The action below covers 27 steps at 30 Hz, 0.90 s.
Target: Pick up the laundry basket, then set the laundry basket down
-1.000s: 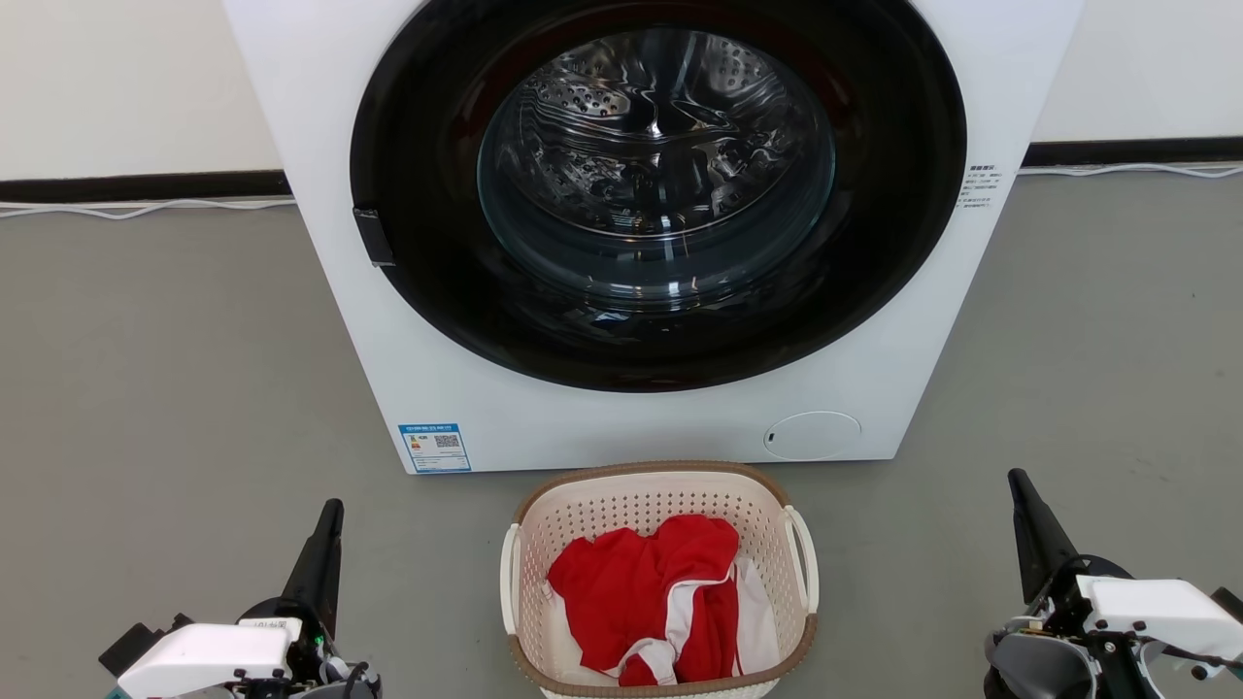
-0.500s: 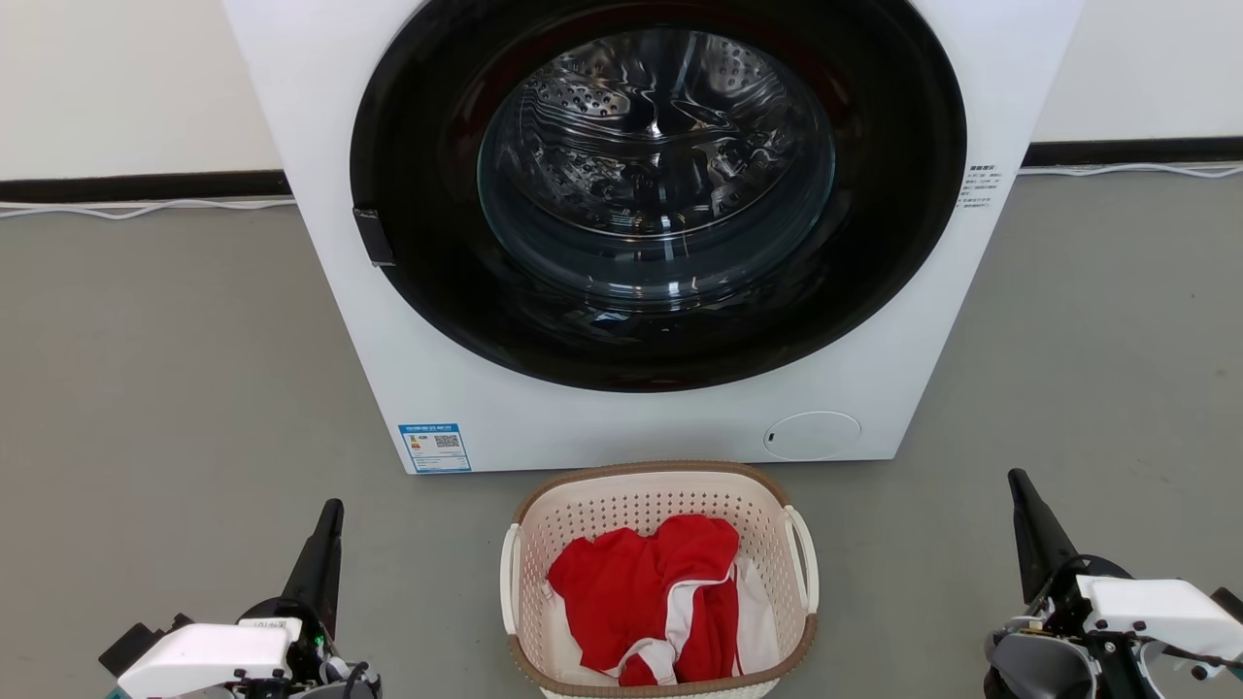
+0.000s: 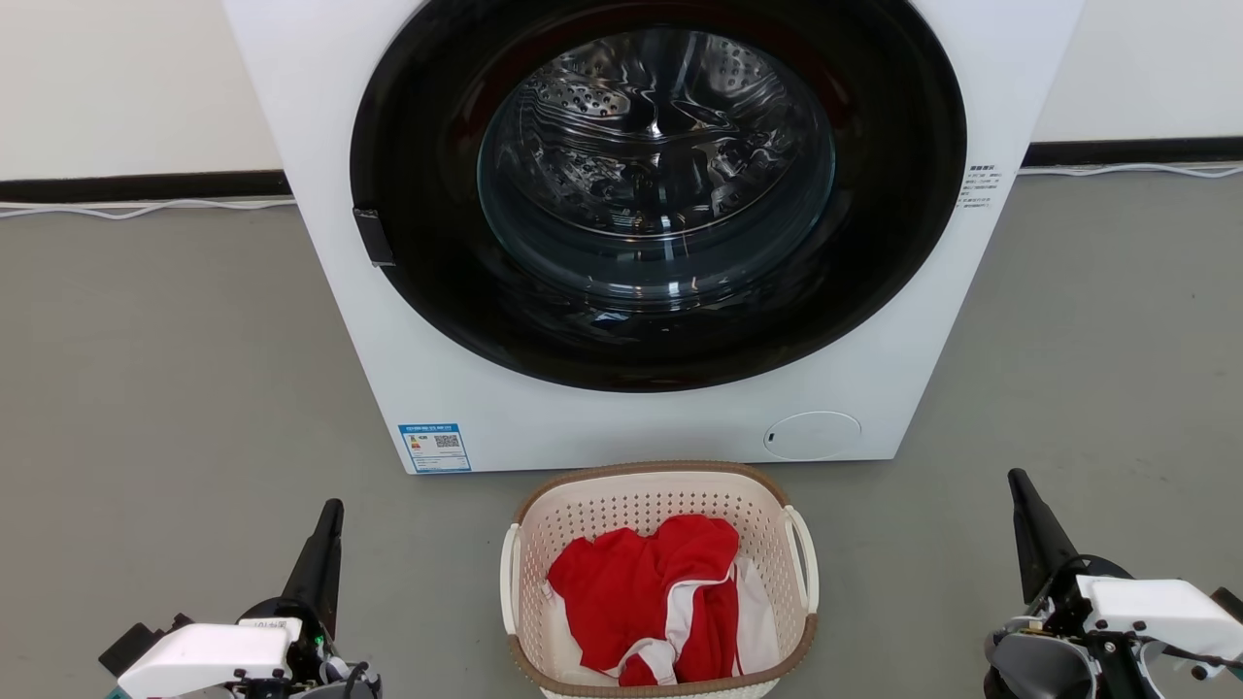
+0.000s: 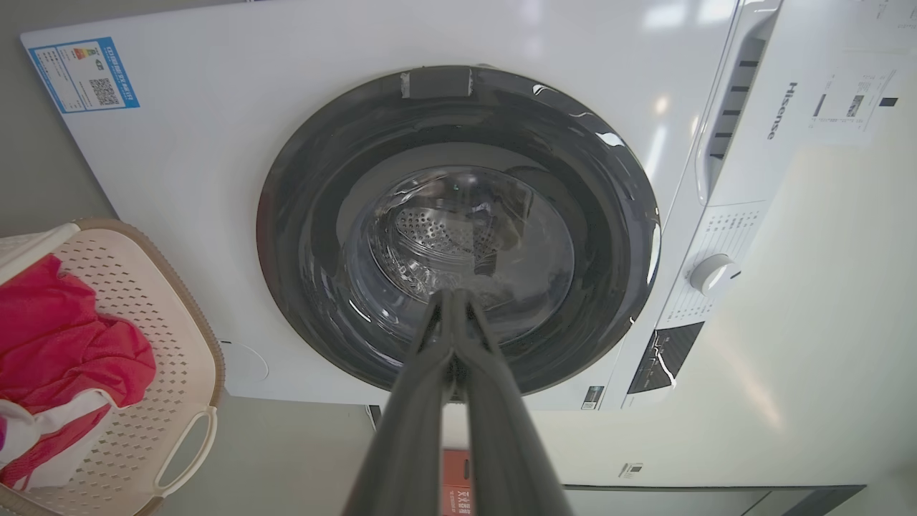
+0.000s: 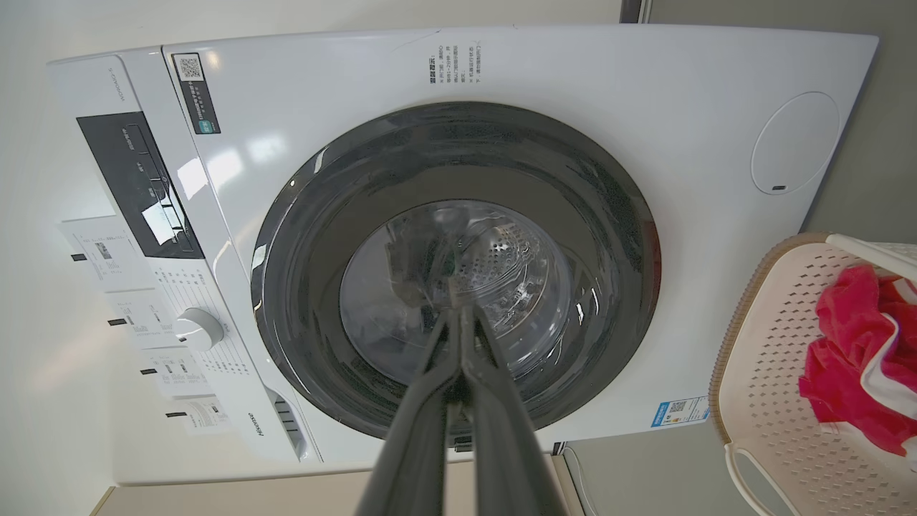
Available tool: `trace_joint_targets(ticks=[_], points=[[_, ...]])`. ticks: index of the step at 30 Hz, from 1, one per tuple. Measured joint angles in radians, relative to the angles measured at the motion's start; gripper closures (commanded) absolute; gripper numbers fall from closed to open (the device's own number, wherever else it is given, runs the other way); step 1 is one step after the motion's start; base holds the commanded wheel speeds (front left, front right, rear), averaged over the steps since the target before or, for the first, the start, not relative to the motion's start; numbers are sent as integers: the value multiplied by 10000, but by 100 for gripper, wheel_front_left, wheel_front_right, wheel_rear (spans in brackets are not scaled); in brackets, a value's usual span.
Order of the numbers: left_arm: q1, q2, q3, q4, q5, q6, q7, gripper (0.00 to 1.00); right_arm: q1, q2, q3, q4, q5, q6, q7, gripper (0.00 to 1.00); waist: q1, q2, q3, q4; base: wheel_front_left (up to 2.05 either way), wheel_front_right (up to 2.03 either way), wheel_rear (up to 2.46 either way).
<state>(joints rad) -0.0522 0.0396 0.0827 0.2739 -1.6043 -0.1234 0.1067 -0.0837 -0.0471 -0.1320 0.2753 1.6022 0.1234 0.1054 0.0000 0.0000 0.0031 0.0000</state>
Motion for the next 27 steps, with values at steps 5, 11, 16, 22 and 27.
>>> trace_joint_targets(ticks=[5,11,16,22,27], points=[[0,0,0,0,0,0,0,100,0,0,0,0,0,0,0,100,0,0,0,0,0,0,0],[0,0,0,0,0,0,0,100,0,0,0,0,0,0,0,100,0,0,0,0,0,0,0],[0,0,0,0,0,0,0,100,0,0,0,0,0,0,0,100,0,0,0,0,0,0,0],[0,0,0,0,0,0,0,100,0,0,0,0,0,0,0,100,0,0,0,0,0,0,0],[0,0,0,0,0,0,0,100,0,0,0,0,0,0,0,100,0,0,0,0,0,0,0]])
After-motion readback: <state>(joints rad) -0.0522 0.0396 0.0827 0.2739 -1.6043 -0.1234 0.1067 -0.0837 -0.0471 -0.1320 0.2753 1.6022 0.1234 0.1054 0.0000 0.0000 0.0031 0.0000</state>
